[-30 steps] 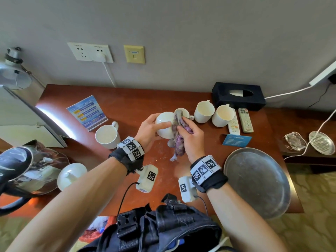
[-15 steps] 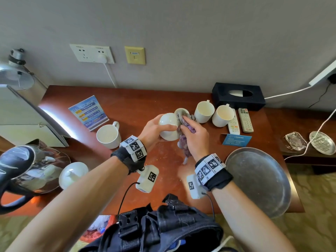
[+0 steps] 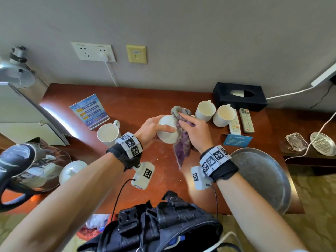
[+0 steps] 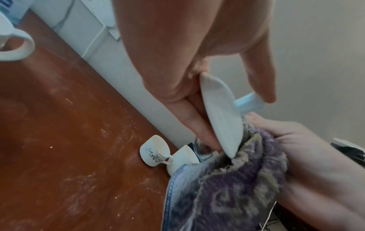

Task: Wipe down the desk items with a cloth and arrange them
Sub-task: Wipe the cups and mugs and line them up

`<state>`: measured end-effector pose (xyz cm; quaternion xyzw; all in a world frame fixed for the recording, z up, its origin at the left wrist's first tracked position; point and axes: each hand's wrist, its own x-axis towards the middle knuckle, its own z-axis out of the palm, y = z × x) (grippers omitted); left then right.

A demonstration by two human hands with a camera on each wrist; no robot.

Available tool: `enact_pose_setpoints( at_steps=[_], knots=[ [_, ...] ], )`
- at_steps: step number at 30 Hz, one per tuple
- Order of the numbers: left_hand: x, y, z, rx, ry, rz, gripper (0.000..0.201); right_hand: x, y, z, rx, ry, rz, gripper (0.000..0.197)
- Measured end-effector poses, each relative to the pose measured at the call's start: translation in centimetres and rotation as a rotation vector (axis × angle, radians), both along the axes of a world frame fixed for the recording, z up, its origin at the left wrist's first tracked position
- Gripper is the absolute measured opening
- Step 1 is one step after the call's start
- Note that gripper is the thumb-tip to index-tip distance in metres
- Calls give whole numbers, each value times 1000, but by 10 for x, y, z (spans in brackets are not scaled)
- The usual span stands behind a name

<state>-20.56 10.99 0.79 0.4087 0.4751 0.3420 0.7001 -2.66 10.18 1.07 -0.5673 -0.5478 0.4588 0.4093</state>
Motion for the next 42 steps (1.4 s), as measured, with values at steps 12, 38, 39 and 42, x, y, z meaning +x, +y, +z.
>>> enact_pose_setpoints(
  at_steps=[12,38,39,42],
  knots=[
    [2,4,-8,-46,-74,108,65,-1,-27,-15,85,60,0,36],
    [8,-9,-12,20,-61,-76,56,22,-17,1,55,-160,176,39],
    [8,-8,-11,25,-60,-54,57,23,-18,-1,25,-114,133,39],
    [7,-5,-11,29,-54,-19,56,27,-22,-11,-4,-78,72,40]
  ],
)
